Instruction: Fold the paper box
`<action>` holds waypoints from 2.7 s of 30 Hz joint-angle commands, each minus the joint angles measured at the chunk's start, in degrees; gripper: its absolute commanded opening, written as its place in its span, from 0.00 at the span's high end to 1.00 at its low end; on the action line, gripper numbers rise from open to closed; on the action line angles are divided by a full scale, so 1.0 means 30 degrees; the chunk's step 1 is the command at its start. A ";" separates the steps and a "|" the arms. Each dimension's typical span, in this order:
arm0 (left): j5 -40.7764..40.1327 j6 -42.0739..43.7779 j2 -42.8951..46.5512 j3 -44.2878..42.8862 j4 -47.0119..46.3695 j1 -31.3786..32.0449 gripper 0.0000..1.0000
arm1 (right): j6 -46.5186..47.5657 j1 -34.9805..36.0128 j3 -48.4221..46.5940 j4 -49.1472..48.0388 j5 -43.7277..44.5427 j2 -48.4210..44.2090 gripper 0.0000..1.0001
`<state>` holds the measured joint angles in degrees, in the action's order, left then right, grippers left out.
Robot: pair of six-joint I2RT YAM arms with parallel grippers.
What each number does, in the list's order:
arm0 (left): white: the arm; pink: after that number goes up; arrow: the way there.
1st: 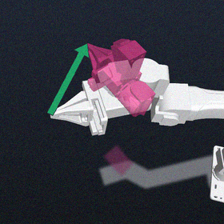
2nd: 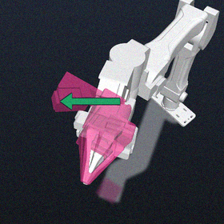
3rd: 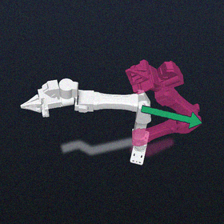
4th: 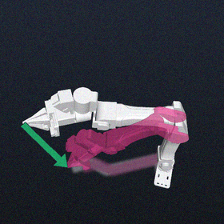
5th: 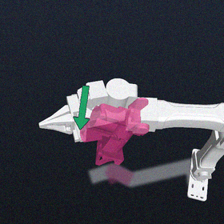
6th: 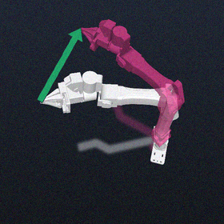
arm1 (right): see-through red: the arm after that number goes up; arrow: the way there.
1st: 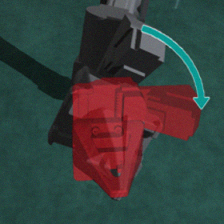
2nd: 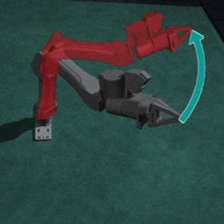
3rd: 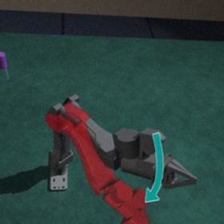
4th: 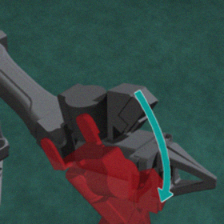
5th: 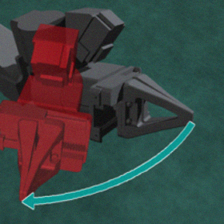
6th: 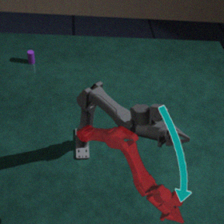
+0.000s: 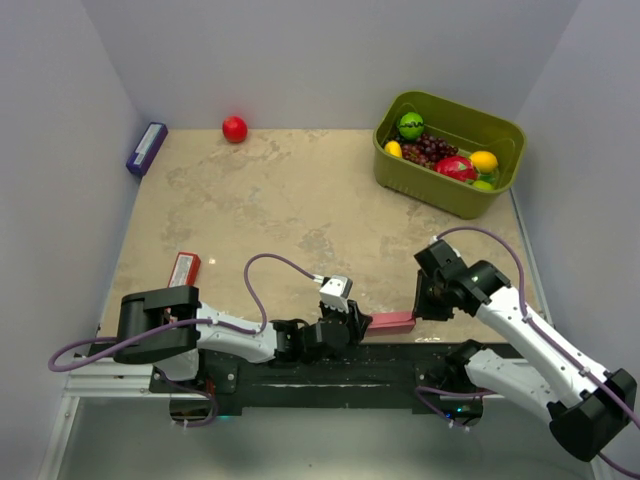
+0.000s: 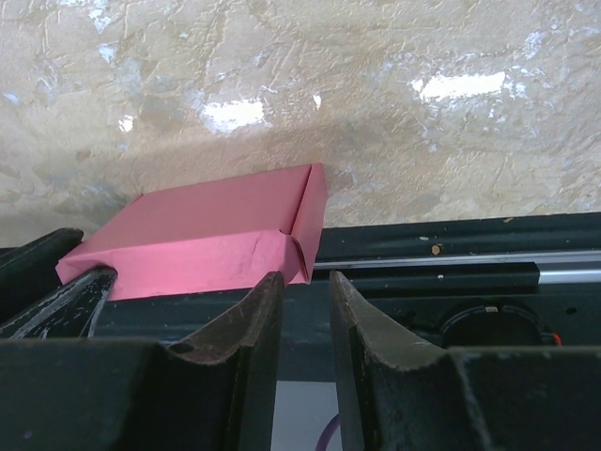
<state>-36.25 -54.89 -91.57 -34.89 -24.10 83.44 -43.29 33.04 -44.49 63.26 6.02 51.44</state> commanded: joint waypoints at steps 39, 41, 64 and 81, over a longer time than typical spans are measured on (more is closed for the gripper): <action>0.2445 0.2331 -0.1586 0.2872 0.8853 -0.0391 0.92 | 0.2857 0.0091 -0.1811 0.2905 0.1714 0.5673 1.00; 0.2474 0.2331 -0.1615 0.2872 0.8853 -0.0391 0.92 | 0.2829 0.0091 -0.1869 0.2616 0.1247 0.5559 1.00; 0.1390 0.3120 0.0346 0.2550 0.9703 -0.0362 0.93 | 0.1012 0.0033 -0.0726 -0.2892 -0.2066 0.0433 0.07; 0.0482 0.3034 0.4594 -0.1726 1.3744 -0.0654 0.38 | 0.1099 0.0062 0.0706 -0.5209 -0.3384 -0.1706 0.03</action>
<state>-33.50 -48.58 -78.70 -38.39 2.24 82.11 -40.88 33.32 -44.23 51.35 -0.73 47.59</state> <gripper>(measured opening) 0.588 0.968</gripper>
